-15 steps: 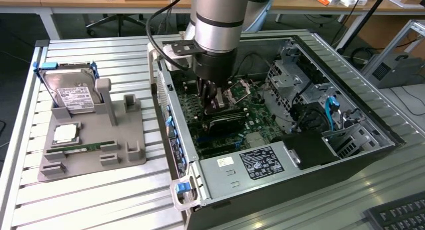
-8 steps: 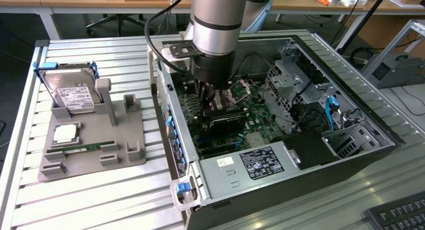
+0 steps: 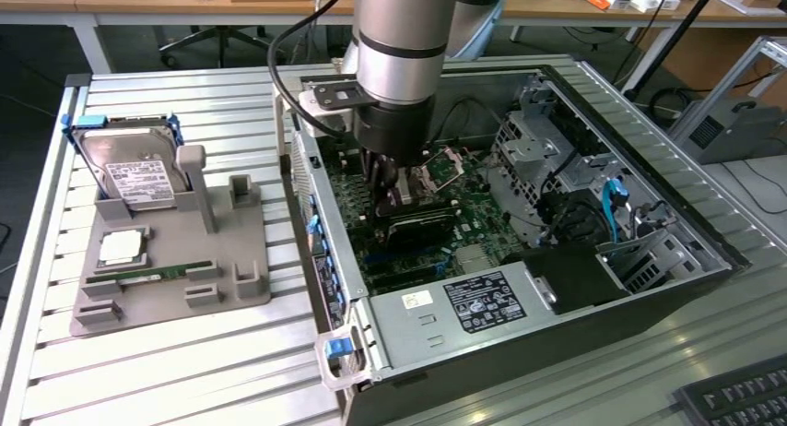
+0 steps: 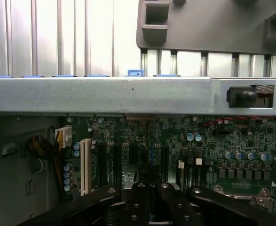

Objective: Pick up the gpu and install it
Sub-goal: 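Press down on the gpu until it lock into place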

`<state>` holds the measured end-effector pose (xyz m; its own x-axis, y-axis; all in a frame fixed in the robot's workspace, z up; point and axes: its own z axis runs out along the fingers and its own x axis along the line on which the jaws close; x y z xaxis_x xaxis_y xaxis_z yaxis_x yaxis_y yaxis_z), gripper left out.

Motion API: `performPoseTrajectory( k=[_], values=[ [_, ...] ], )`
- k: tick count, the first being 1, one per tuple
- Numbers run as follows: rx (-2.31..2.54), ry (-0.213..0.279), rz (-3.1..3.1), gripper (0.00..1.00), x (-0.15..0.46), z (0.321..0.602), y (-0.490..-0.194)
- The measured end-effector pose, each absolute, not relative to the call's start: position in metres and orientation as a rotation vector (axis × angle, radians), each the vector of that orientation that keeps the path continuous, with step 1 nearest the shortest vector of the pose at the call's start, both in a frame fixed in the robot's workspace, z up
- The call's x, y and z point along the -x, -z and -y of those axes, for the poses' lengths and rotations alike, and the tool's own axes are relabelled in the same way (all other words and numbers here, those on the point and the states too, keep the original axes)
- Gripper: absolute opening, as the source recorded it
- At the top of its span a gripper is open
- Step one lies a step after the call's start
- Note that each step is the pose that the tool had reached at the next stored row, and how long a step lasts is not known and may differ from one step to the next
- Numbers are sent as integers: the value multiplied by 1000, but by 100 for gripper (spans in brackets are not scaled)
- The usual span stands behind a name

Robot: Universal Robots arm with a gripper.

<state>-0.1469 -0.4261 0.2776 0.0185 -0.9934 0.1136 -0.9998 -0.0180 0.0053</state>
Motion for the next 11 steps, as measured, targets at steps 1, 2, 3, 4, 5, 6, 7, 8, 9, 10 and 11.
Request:
performPoseTrajectory(
  k=[1,2,3,4,5,6,7,8,9,10,11],
  values=[
    [-2181,-119,2141,11,147,426,-277],
    [-2180,-119,2141,11,147,426,-277],
    [-2180,-119,2141,11,147,426,-277],
    [-2180,-119,2141,11,147,426,-277],
    [-2180,-119,2141,11,147,426,-276],
    [-2180,-119,2141,11,147,426,-276],
    [-2180,-119,2141,11,147,427,-276],
    [-2180,-119,2141,11,148,427,-276],
    [-2180,-119,2141,11,148,427,-275],
    [-2180,-119,2141,11,148,427,-275],
    [-2180,-119,2141,11,148,427,-275]
  ],
)
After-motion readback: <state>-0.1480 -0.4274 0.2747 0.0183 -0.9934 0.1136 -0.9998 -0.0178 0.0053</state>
